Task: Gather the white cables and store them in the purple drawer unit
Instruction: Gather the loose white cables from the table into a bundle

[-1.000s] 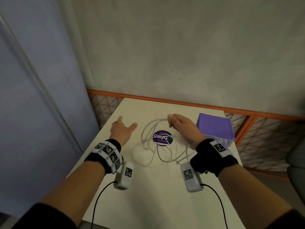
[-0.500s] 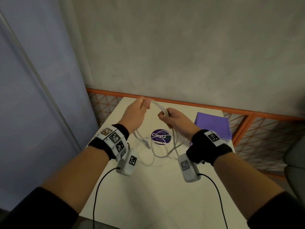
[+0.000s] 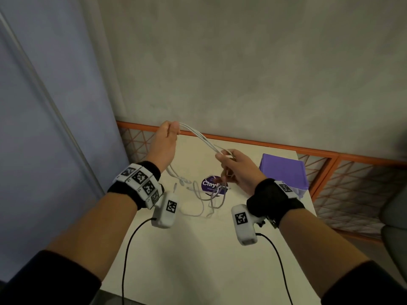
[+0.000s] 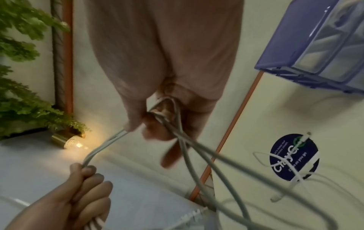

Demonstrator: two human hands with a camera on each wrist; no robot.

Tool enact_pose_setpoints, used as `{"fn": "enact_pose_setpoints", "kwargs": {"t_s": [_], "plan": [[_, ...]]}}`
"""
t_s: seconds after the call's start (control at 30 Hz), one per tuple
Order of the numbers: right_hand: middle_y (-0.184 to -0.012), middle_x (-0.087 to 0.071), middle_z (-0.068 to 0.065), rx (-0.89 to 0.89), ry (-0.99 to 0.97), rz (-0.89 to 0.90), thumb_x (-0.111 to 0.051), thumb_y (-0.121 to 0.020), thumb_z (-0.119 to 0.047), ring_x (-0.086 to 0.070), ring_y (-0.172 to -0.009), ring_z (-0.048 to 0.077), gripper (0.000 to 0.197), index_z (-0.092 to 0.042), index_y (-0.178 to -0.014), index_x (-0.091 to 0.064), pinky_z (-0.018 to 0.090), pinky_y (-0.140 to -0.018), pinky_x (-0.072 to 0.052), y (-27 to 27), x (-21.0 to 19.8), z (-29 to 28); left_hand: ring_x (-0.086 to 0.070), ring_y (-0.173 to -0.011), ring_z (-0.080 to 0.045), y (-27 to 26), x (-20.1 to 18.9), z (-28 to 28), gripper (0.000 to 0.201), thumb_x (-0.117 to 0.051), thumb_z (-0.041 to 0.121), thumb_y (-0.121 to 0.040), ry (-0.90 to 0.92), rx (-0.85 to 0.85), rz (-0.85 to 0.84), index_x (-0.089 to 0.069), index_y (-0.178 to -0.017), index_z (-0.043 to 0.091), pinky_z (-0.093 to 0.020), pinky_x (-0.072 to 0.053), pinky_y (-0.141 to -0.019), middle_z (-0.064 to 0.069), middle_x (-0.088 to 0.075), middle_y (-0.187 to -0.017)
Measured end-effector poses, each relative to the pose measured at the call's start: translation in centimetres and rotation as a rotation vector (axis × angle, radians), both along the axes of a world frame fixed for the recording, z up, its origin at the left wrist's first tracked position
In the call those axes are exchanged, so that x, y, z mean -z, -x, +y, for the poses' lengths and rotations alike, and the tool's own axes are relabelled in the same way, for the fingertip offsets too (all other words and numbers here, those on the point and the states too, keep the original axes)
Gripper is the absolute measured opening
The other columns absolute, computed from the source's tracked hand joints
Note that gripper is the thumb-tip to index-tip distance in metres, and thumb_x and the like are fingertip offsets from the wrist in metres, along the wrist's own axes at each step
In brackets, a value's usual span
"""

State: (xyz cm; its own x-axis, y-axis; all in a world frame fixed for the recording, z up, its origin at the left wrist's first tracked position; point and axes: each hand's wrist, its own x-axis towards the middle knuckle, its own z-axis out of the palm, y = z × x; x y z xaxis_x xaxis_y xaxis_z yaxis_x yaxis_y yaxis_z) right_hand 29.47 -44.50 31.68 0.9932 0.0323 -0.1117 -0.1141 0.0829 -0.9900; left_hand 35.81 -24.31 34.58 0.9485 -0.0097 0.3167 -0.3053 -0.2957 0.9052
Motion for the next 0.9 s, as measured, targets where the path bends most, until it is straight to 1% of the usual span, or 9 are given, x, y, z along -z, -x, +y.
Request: {"fn": "enact_pose_setpoints", "kwargs": {"t_s": [0.07,0.23,0.3,0.43,0.53,0.63,0.77,0.83,0.9], "plan": [[-0.074,-0.051,0.005,-0.043,-0.124,-0.033,-0.056,-0.094,-0.024,-0.049,-0.054,0.018,0.021,-0.005,-0.102,-0.054,0.038,-0.066,-0.056,-0.1,-0.9,0.1,-0.043,-0.063,-0.017,-0.7,-1.5,0.4,0.035,-0.034,0.063,-0.082,0.008,-0.064,-0.014,-0.046,-0.071,0.032,-0.040,-0.035,-0.068,0.005,-0.044,-0.065],[-0.092,-0.064,0.006,0.065,-0.132,-0.080,-0.050,-0.096,-0.020,-0.062,-0.092,0.024,0.022,-0.005,-0.109,-0.061,0.032,-0.085,-0.052,-0.5,0.1,-0.6,-0.040,-0.058,-0.015,-2.4,-4.0,1.9,0.031,-0.033,0.053,-0.091,-0.022,-0.093,-0.056,-0.045,-0.074,0.031,-0.033,-0.035,-0.064,0.005,-0.042,-0.065],[-0.082,-0.057,0.006,0.164,-0.036,-0.159,-0.049,-0.097,-0.021,-0.060,-0.082,0.018,0.021,-0.013,-0.109,-0.064,0.024,-0.076,-0.055,-0.3,1.2,-0.8,-0.043,-0.063,-0.016,-2.7,-4.2,2.1,0.031,-0.032,0.047,-0.096,-0.076,-0.091,-0.072,-0.045,-0.076,0.028,-0.029,-0.036,-0.059,0.005,-0.044,-0.066],[-0.101,-0.050,-0.003,0.161,0.512,-0.323,-0.062,-0.089,-0.028,-0.051,-0.085,0.004,0.037,-0.024,-0.125,-0.054,0.024,-0.079,-0.044,0.2,3.8,-1.2,-0.046,-0.073,-0.016,-2.7,-3.7,1.7,0.032,-0.031,0.043,-0.098,-0.152,-0.079,-0.086,-0.049,-0.083,0.021,-0.031,-0.038,-0.071,0.008,-0.046,-0.070],[-0.119,-0.041,0.008,-0.022,0.935,-0.241,-0.069,-0.081,-0.029,-0.045,-0.108,0.025,0.072,-0.032,-0.142,-0.029,0.039,-0.098,-0.041,0.4,6.4,-1.0,-0.047,-0.074,-0.016,-2.2,-3.1,0.7,0.032,-0.031,0.043,-0.098,-0.215,-0.038,-0.078,-0.049,-0.084,0.022,-0.031,-0.037,-0.075,0.010,-0.048,-0.073],[-0.126,-0.046,0.018,-0.061,1.185,-0.278,-0.040,-0.096,-0.022,-0.043,-0.118,0.036,0.048,-0.020,-0.144,-0.035,0.041,-0.101,-0.035,0.0,5.4,-0.4,-0.045,-0.070,-0.013,-1.9,-2.4,-0.1,0.031,-0.033,0.048,-0.096,-0.192,0.061,-0.034,-0.049,-0.079,0.028,-0.034,-0.039,-0.076,0.010,-0.047,-0.071],[-0.128,-0.051,-0.002,0.061,0.372,-0.252,-0.048,-0.095,-0.032,-0.046,-0.119,0.010,0.047,-0.015,-0.138,-0.043,0.025,-0.095,-0.032,-0.4,-0.2,1.7,-0.039,-0.058,-0.011,-1.2,-2.8,-1.2,0.032,-0.033,0.047,-0.097,-0.290,0.153,-0.062,-0.045,-0.075,0.028,-0.032,-0.035,-0.063,0.008,-0.041,-0.064],[-0.125,-0.057,-0.004,0.018,0.354,-0.260,-0.060,-0.088,-0.039,-0.054,-0.113,0.010,0.053,-0.021,-0.135,-0.044,0.025,-0.092,-0.038,-0.7,-1.5,2.6,-0.039,-0.057,-0.009,-0.9,-3.2,-1.8,0.031,-0.033,0.044,-0.098,-0.289,0.176,-0.086,-0.045,-0.075,0.028,-0.030,-0.033,-0.058,0.009,-0.041,-0.064],[-0.096,-0.067,0.002,0.035,0.461,-0.257,-0.059,-0.090,-0.030,-0.064,-0.088,0.015,0.033,-0.016,-0.119,-0.054,0.027,-0.080,-0.047,-1.5,-0.7,3.0,-0.038,-0.056,-0.009,-1.0,-3.4,-2.0,0.031,-0.034,0.043,-0.098,-0.266,0.164,-0.102,-0.046,-0.073,0.030,-0.031,-0.033,-0.058,0.009,-0.040,-0.062]]}}
